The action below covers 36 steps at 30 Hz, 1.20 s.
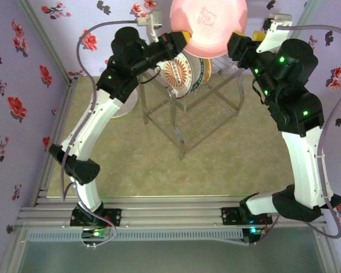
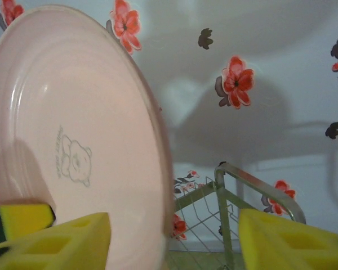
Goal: Unload the plates from the dish rack
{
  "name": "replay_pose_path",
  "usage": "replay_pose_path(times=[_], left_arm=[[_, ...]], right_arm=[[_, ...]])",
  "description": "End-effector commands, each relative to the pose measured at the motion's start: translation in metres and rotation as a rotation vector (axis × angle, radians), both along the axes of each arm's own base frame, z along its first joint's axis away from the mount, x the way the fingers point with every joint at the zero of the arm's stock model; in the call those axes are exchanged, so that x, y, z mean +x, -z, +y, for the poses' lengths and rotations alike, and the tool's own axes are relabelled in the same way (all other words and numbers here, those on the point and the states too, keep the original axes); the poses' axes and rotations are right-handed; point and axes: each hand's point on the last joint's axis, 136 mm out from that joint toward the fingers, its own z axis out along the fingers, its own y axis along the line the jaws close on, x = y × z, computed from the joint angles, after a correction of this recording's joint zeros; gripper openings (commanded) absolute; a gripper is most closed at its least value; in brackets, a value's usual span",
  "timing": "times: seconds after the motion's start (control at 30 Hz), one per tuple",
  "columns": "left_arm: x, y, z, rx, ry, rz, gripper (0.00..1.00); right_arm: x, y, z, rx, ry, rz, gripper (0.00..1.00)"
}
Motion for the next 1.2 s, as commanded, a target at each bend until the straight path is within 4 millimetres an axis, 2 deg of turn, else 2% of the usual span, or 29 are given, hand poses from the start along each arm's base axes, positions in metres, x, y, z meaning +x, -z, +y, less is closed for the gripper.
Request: replay_pose_path(times=[0.0,0.1,0.3,0.4,0.53,0.67,0.73,0.9,1.03,1.17], left_arm=[[-0.027,-0.055,0.043,-0.115,-0.01,-0.065,0.0],[-0.027,-0.061,0.07,-0.138,-0.048,-0.05,0.0],[-0.017,-0.052,0.138,-0.168,-0.173,0.041,0.0],[-0.015,-0.037,0.178,-0.166,-0.257,0.107,0.0],[-0.016,0.001,0.23,-0.141,-0.393,0.236,0.0],[-0.026,0.06,0.279,-0.135,-0.535,0.421,0.0],[-0.037,0.096,0.294,-0.114,-0.587,0.511,0.0],[-0.064,0.184,0.313,-0.057,-0.678,0.723,0.0],[-0.084,0.252,0.321,0.014,-0.729,0.869,0.0],[-0.096,0.307,0.32,0.072,-0.727,0.98,0.0]], right_arm=[[-0.006,-0.014,0.005,-0.003,-0.042,-0.043,0.68],[-0.002,-0.014,0.016,-0.032,-0.086,-0.059,0.72],[-0.007,-0.025,0.052,-0.074,-0.272,-0.149,0.77],[-0.004,-0.021,0.068,-0.089,-0.331,-0.153,0.77],[-0.004,-0.014,0.091,-0.131,-0.401,-0.16,0.77],[-0.01,-0.004,0.117,-0.223,-0.478,-0.171,0.78],[-0.011,0.004,0.128,-0.27,-0.503,-0.17,0.78],[-0.014,0.022,0.143,-0.359,-0.524,-0.158,0.79],[-0.018,0.033,0.151,-0.395,-0.549,-0.145,0.79],[-0.03,0.044,0.165,-0.439,-0.628,-0.15,0.8]])
